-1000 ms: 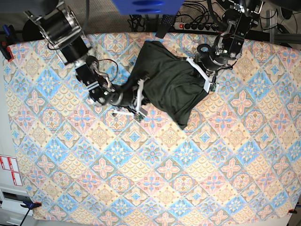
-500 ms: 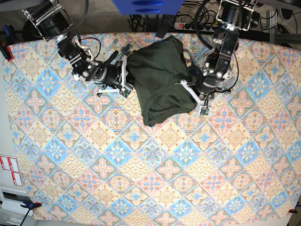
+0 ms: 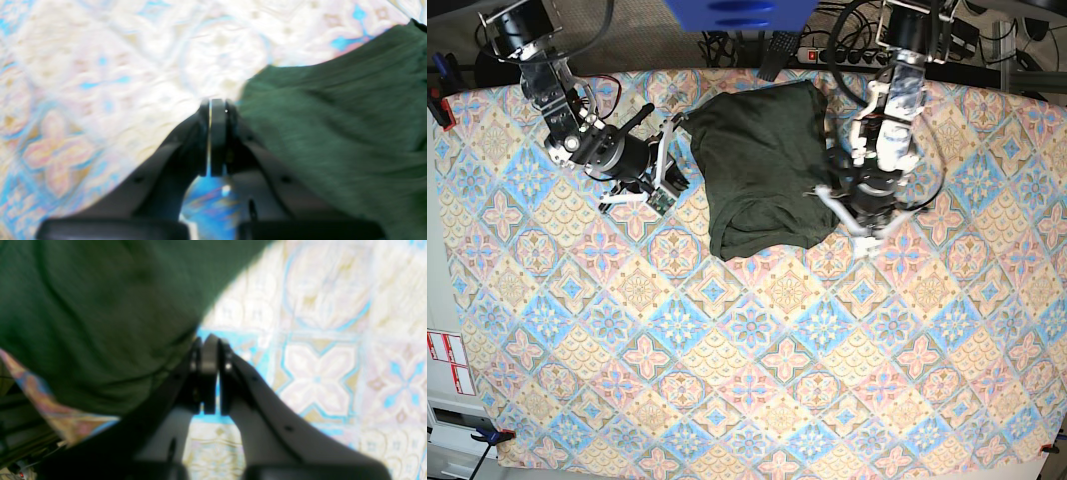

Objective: Fold the T-shirt properly
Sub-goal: 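Grip opposite sides of the bundle with both grippers and square it, then release the left gripper and press the bundle top with the right gripper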

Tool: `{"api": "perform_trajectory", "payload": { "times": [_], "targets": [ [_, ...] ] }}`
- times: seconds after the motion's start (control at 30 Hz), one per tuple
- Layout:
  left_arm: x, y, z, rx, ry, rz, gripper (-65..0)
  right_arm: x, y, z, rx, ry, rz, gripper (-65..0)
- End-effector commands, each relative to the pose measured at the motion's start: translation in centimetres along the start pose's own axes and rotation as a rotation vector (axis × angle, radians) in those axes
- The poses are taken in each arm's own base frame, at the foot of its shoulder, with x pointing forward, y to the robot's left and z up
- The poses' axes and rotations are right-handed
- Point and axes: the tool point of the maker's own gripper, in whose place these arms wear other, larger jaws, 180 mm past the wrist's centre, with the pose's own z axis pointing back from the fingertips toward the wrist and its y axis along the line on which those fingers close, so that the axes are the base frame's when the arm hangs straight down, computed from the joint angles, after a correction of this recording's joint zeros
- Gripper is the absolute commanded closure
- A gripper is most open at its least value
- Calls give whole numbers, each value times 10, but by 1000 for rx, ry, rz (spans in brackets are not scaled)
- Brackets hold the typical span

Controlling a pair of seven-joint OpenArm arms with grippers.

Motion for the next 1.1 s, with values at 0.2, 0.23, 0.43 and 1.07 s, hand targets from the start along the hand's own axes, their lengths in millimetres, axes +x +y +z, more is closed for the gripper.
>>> {"api": "perform_trajectory", "payload": {
  "times": [0.2,0.23,0.43,1.07],
  "targets": [
    [-14,91,39,234,-34,194,0,44,62,-6,147,-112,69,0],
    [-19,101,45,264,-34,230,0,50,73,-9,171,-125,72,0],
    [-41,120,68,341,-17,348,0,99,119,-31,278,-171,133,0],
    [-43,106,93,260,-46,428,0,81,168,-126,398,97,123,0]
  ]
}}
